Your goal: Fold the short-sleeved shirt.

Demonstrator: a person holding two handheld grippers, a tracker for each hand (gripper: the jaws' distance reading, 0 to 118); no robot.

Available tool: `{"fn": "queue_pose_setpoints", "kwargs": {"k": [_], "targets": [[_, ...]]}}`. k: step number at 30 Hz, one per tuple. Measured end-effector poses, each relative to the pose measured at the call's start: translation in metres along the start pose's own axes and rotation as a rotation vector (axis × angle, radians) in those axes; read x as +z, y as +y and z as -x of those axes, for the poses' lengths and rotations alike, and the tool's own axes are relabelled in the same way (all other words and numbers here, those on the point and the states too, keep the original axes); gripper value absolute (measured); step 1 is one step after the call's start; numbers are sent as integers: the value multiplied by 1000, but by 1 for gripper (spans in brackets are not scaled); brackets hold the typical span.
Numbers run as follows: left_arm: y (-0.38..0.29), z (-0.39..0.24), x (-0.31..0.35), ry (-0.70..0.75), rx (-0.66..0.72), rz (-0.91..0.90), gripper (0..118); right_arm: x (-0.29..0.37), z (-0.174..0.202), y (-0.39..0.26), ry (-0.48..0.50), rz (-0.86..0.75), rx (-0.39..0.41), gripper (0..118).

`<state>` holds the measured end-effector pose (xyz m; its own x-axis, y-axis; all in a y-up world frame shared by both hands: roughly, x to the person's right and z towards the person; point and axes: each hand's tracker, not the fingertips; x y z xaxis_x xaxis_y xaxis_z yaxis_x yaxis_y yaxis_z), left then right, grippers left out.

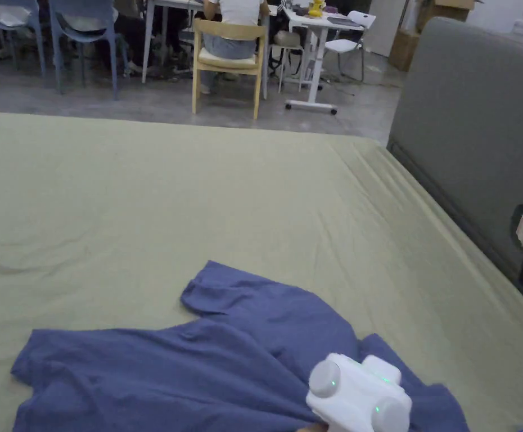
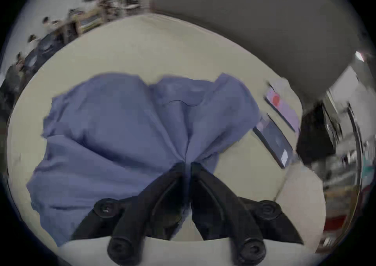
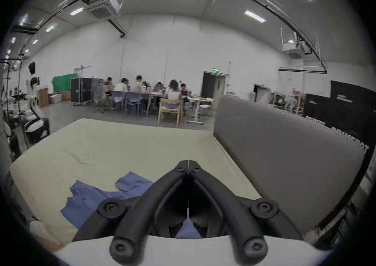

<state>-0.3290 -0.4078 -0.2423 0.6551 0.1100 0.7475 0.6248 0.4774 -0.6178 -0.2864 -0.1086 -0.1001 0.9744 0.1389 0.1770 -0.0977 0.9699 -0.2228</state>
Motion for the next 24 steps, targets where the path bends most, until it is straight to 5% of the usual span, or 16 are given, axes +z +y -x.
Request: {"fn": "queue_pose_setpoints", "kwargs": {"k": [7, 8, 9, 10, 14, 19, 20, 21, 22, 24], "targets": [[-22, -2, -14, -82, 160, -23, 9, 16, -10, -4, -3, -29, -26, 2], [-22, 7, -6, -89, 189, -71, 37, 17, -11, -3, 11, -37, -38, 2], [-18, 17, 5, -99, 226, -107, 92, 18, -9, -2, 20, -44, -49, 2], [-16, 30, 23, -185, 254, -116, 118, 17, -8, -2, 28, -48, -55, 2], [-38, 123, 142, -231, 486, -469, 118, 4, 5, -7, 96, -51, -49, 2], [-142, 226, 254, 215, 719, -537, 118, -36, 42, -33, 251, 30, -70, 2], [-169, 239, 263, 297, 777, -497, 116, -45, 52, -41, 277, 59, -70, 2], [-195, 249, 272, 347, 819, -473, 95, -56, 61, -50, 300, 89, -72, 2], [-219, 253, 278, 373, 849, -481, 9, -65, 70, -59, 320, 123, -79, 2], [-261, 258, 278, 522, 960, -409, 0, -82, 87, -76, 381, 197, -102, 2]]}}
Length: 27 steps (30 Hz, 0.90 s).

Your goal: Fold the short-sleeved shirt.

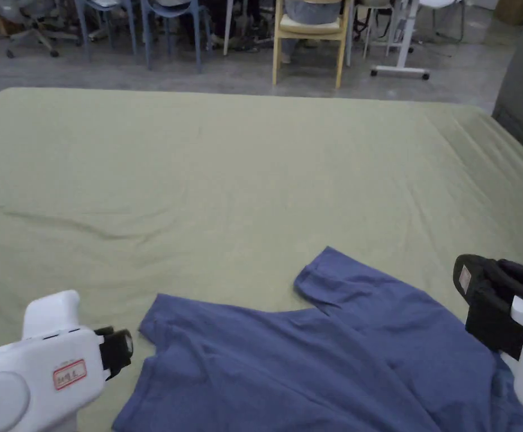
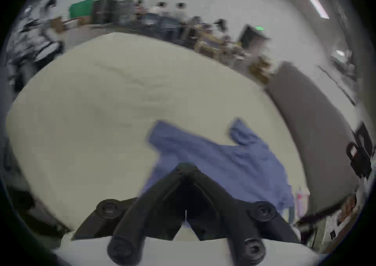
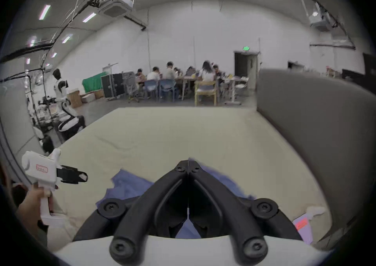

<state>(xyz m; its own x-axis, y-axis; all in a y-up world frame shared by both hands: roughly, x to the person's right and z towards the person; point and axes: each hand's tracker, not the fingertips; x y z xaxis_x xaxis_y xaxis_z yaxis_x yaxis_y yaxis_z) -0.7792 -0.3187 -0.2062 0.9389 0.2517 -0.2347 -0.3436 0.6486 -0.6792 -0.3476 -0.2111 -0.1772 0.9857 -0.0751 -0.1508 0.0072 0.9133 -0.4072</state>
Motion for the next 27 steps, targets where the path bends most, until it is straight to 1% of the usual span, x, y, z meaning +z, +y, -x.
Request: {"fn": "queue_pose_setpoints", "kwargs": {"k": [2, 4, 6, 7, 8, 9, 10, 11, 12, 14, 17, 18, 19, 20, 21, 22, 23, 24, 26, 27], "targets": [[-8, 18, -12, -67, -8, 39, 0, -20, 5, -11, 45, 55, -35, 2], [-8, 26, -34, -46, 13, 80, 0, -35, 7, -17, 67, 88, -67, 2], [7, 18, -59, -64, -13, 66, 0, -46, 7, -20, 79, 118, -93, 2], [15, 14, -76, -76, -29, 51, 10, -50, 5, -21, 79, 125, -102, 2], [24, 8, -100, -81, -66, 43, 56, -53, 3, -22, 74, 132, -107, 2], [32, 2, -128, -76, -93, 43, 108, -55, 2, -25, 67, 143, -109, 2], [44, -8, -151, -56, -100, 76, 118, -57, 0, -27, 57, 154, -107, 2], [49, -14, -183, -68, -102, 187, 118, -59, -2, -30, 42, 170, -98, 2], [58, -21, -211, -114, -117, 195, 118, -60, -5, -33, 25, 188, -88, 2], [66, -32, -248, -22, -184, 239, 118, -59, -10, -40, -2, 209, -73, 2], [63, -49, -292, 68, -340, 287, 118, -61, -22, -52, -61, 256, -63, 2], [50, -57, -283, 102, -401, 317, 118, -63, -28, -56, -82, 276, -66, 2], [49, -58, -283, 97, -402, 307, 117, -65, -34, -59, -99, 296, -69, 2], [51, -58, -276, 103, -358, 269, 114, -67, -40, -63, -127, 324, -72, 2], [55, -57, -265, 49, -307, 225, 96, -68, -46, -67, -162, 350, -75, 2], [53, -58, -245, 76, -311, 179, 53, -69, -53, -70, -189, 374, -85, 2], [56, -56, -233, 38, -306, 151, 0, -69, -61, -74, -208, 392, -121, 2], [57, -56, -226, -121, -239, 145, 0, -67, -70, -78, -209, 400, -159, 2], [67, -55, -202, -146, -189, 163, 0, -66, -85, -87, -222, 434, -228, 3], [70, -52, -190, -173, -155, 168, 0, -67, -91, -92, -251, 459, -247, 11]]}}
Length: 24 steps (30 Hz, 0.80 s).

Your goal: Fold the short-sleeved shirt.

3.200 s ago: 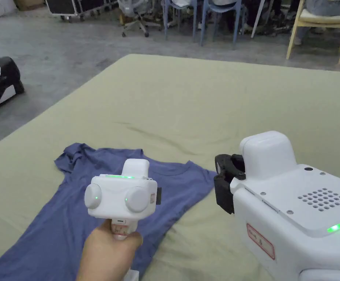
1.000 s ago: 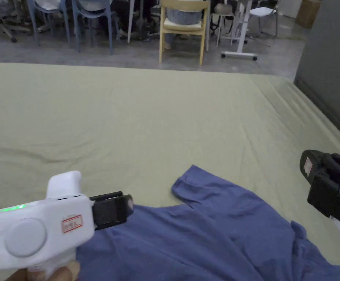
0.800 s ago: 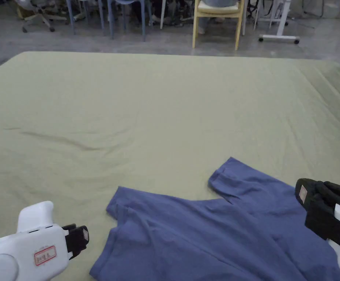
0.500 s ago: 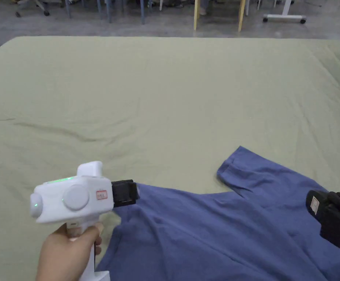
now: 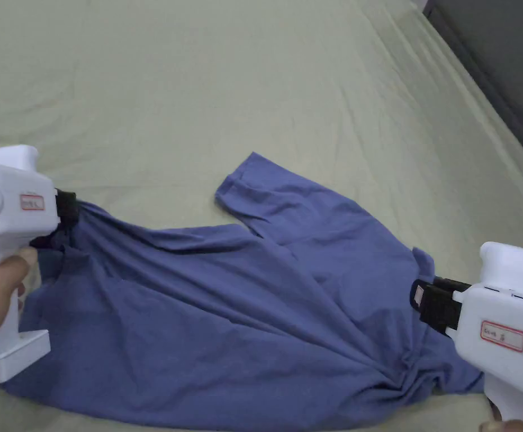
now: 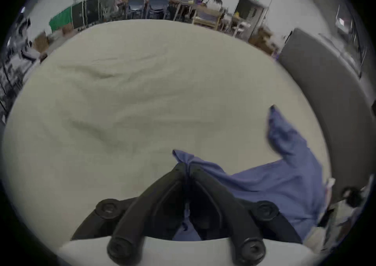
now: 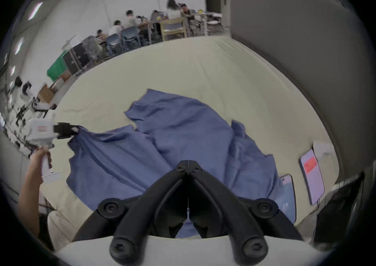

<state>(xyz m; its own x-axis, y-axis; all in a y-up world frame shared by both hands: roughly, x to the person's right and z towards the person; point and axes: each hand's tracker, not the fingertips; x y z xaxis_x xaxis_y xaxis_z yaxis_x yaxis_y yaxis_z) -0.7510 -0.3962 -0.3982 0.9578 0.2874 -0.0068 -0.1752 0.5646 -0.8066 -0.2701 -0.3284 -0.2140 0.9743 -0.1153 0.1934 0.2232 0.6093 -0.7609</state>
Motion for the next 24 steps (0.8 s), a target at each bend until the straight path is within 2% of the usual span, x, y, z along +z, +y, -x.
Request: {"fn": "queue_pose_setpoints", "kwargs": {"k": [2, 3, 4, 6, 8, 9, 10, 11, 12, 13, 14, 15, 16, 18, 21, 24], "targets": [[2, -2, 27, -18, 15, -50, 0, -10, -12, -7, -60, 62, -34, 107], [6, -8, 41, -16, 3, -65, 0, -20, -19, -11, -99, 110, -64, 118], [8, -10, 52, -4, -26, -95, 0, -28, -28, -18, -102, 207, -113, 117], [6, -17, 72, -3, -44, -121, 0, -45, -42, -28, -43, 239, -182, 117], [9, -22, 84, -3, -56, -141, 0, -60, -57, -36, -27, 289, -300, 117], [7, -24, 92, -3, -59, -154, 0, -67, -63, -39, -43, 282, -337, 117], [5, -24, 98, -1, -59, -165, 0, -71, -69, -49, -97, 283, -331, 110], [8, -25, 98, 3, -62, -171, 0, -78, -71, -54, -162, 298, -311, 87], [7, -25, 103, 4, -57, -182, 0, -84, -71, -54, -190, 298, -293, 57], [5, -25, 107, 6, -50, -192, 0, -86, -69, -52, -183, 301, -289, 38], [2, -24, 112, 2, -43, -196, 0, -80, -65, -53, -149, 283, -291, 33], [5, -21, 111, -15, -21, -199, 0, -69, -59, -50, -65, 225, -299, 33], [3, -20, 116, -25, 3, -213, 0, -61, -52, -46, -48, 182, -273, 17], [3, -17, 129, -38, 31, -247, 0, -37, -32, -30, -86, 114, -116, 16], [28, -6, 144, -75, 113, -303, 0, 2, -10, 17, -18, -34, 7, 16], [73, 2, 173, -54, 148, -422, 0, 34, 12, 85, -65, -212, 153, 16]]}}
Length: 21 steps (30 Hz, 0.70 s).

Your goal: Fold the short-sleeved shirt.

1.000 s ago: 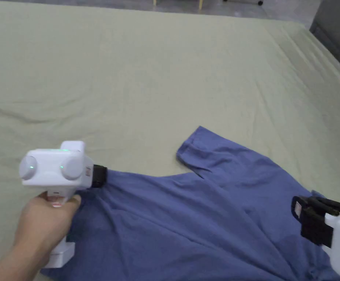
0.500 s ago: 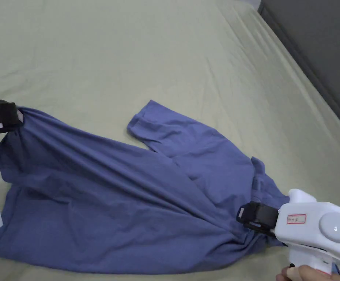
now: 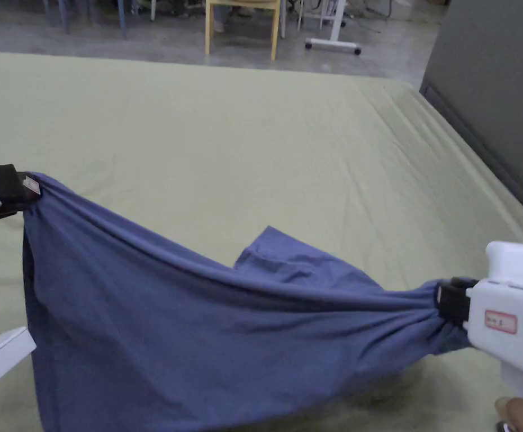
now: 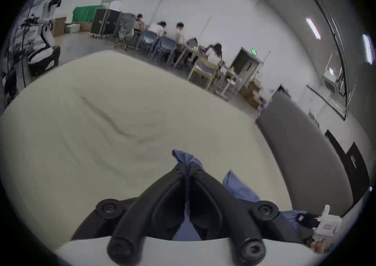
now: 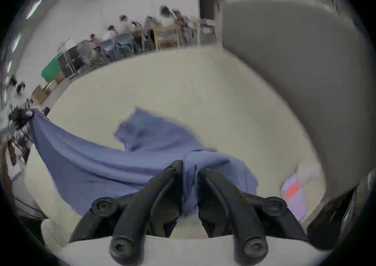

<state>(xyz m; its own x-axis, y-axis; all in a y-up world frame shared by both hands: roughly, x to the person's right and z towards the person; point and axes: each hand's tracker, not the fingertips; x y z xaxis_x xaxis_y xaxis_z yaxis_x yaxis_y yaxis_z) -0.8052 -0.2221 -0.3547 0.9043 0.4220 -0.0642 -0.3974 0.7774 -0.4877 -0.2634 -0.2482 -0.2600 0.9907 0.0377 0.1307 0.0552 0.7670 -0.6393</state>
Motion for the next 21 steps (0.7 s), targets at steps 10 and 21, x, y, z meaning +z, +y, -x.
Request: {"fn": "queue_pose_setpoints", "kwargs": {"k": [10, 21], "targets": [[187, -35, 4, -45, 71, -197, 0, 17, 28, 247, -75, -274, 158, 15], [264, -52, -58, -1, 22, -192, 0, -29, 63, 355, -76, -236, 179, 15]]}}
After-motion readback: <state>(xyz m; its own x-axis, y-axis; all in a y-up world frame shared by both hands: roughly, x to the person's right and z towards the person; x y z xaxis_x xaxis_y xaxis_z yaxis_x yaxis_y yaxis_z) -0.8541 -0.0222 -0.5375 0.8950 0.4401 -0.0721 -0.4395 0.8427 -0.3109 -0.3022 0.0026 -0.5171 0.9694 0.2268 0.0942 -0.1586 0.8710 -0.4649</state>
